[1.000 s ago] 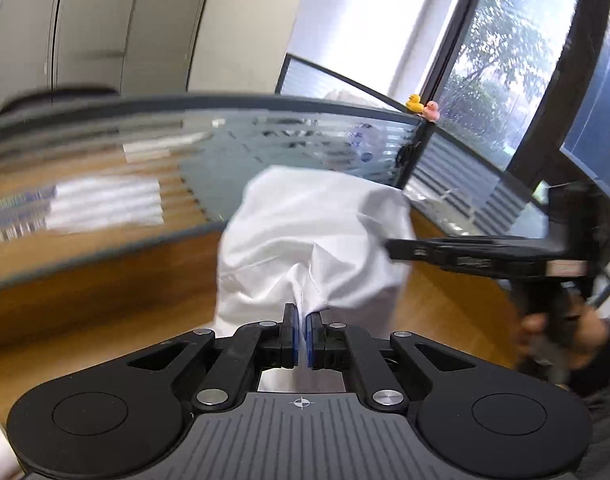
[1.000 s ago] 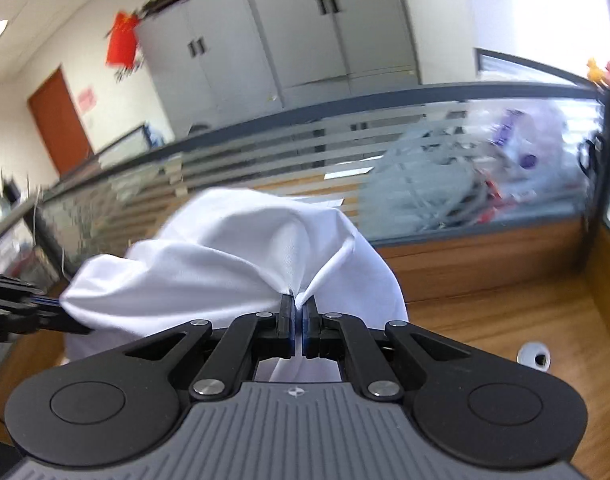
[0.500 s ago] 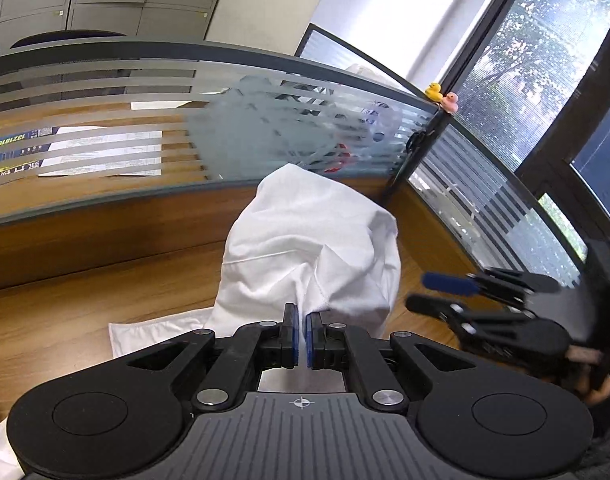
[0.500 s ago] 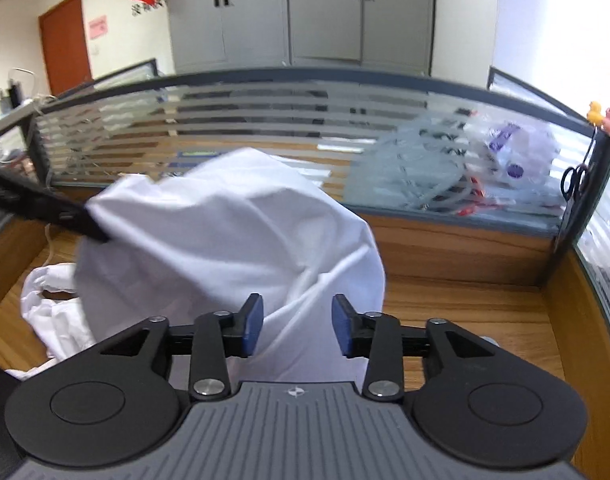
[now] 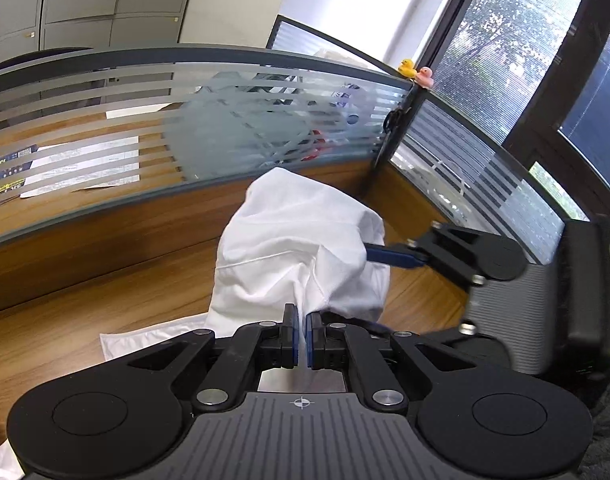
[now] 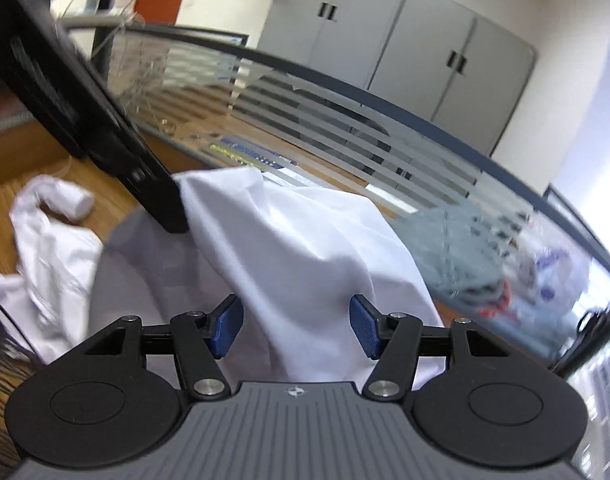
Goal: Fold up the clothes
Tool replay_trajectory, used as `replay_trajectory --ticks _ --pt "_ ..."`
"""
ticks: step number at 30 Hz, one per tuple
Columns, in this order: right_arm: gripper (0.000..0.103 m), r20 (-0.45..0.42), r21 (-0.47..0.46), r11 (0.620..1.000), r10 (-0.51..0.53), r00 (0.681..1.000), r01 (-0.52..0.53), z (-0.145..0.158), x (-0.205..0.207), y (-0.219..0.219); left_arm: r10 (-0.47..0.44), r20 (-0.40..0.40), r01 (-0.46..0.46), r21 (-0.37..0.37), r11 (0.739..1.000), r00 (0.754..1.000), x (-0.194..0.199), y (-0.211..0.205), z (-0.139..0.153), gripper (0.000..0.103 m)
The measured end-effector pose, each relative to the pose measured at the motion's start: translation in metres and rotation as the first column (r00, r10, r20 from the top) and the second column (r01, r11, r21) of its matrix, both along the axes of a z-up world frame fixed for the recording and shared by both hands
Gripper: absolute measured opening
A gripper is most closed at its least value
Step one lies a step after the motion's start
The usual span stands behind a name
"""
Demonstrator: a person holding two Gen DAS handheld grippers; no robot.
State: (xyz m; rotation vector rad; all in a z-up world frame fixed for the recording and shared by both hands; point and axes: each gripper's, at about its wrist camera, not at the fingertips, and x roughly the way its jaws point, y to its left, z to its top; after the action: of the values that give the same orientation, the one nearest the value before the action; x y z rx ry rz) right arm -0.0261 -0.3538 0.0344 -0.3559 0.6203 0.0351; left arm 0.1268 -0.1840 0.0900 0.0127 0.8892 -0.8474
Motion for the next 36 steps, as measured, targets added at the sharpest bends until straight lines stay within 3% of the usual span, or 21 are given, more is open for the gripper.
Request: replay_trajectory --ticks 3,4,5,6,10,12,15,17,21,24,27,30,34,36 --pt "0.055 -0.006 -0.027 1.0 0.008 1.0 -0.008 -0.007 0.009 -0.001 -0.004 0.0 0.004 -0.005 1.0 1.0 -0.002 0.002 -0.001 0.006" --pt "0.036 -0.02 -0.01 1.0 0.008 1.0 -0.008 -0.008 0.011 -0.004 -0.004 -0.004 0.004 -0.012 1.0 1.0 -0.002 0.003 -0.002 0.002" --pt "0.009 -0.033 0.006 1.0 0.009 0.999 -0.009 -0.008 0.013 -0.006 -0.004 -0.006 0.004 -0.025 1.0 1.0 -0.002 0.004 -0.001 0.002" --pt "0.005 -0.047 0.023 1.0 0.01 0.999 -0.009 -0.009 0.016 -0.009 0.003 0.002 -0.003 -0.031 1.0 1.0 -0.001 0.005 0.0 0.002" --pt "0.004 -0.102 0.098 0.995 0.013 0.995 -0.003 -0.01 0.025 -0.02 0.017 0.059 -0.018 0.02 1.0 0.998 0.0 0.003 0.003 0.002" --pt "0.004 -0.145 0.212 0.976 -0.008 0.989 0.039 -0.007 0.028 -0.035 -0.004 0.067 0.002 0.028 1.0 0.998 -0.002 0.0 0.002 0.003" --pt "0.004 -0.181 0.331 0.938 -0.044 0.983 0.103 -0.004 0.03 -0.053 -0.03 0.104 0.025 0.049 0.998 0.994 -0.013 -0.007 -0.005 0.025" --pt "0.004 -0.202 0.402 0.904 -0.068 0.977 0.146 -0.002 0.032 -0.065 -0.049 0.127 0.041 0.063 0.997 0.991 -0.021 -0.013 -0.013 0.053" --pt "0.004 -0.22 0.503 0.844 -0.08 0.972 0.183 0.001 0.036 -0.08 -0.065 0.162 0.051 0.087 0.995 0.985 -0.035 -0.023 -0.032 0.062" --pt "0.004 -0.218 0.564 0.804 -0.075 0.973 0.188 0.008 0.039 -0.088 -0.004 0.203 -0.023 0.13 0.991 0.979 -0.035 -0.031 -0.053 0.061" --pt "0.004 -0.223 0.549 0.814 -0.079 0.972 0.192 0.006 0.039 -0.091 0.063 0.282 -0.108 0.149 0.983 0.957 -0.033 -0.033 -0.065 0.041" --pt "0.004 -0.241 0.542 0.82 -0.058 0.969 0.184 -0.001 0.037 -0.09 0.123 0.33 -0.164 0.101 0.981 0.936 -0.024 -0.026 -0.059 0.028" --pt "0.004 -0.273 0.575 0.806 0.033 0.962 0.136 -0.011 0.035 -0.08 0.137 0.389 -0.188 0.095 0.978 0.911 -0.01 -0.027 -0.048 0.027" --pt "0.004 -0.277 0.635 0.766 0.104 0.955 0.1 -0.013 0.036 -0.073 0.13 0.395 -0.183 0.1 0.978 0.91 -0.001 -0.029 -0.047 0.027"
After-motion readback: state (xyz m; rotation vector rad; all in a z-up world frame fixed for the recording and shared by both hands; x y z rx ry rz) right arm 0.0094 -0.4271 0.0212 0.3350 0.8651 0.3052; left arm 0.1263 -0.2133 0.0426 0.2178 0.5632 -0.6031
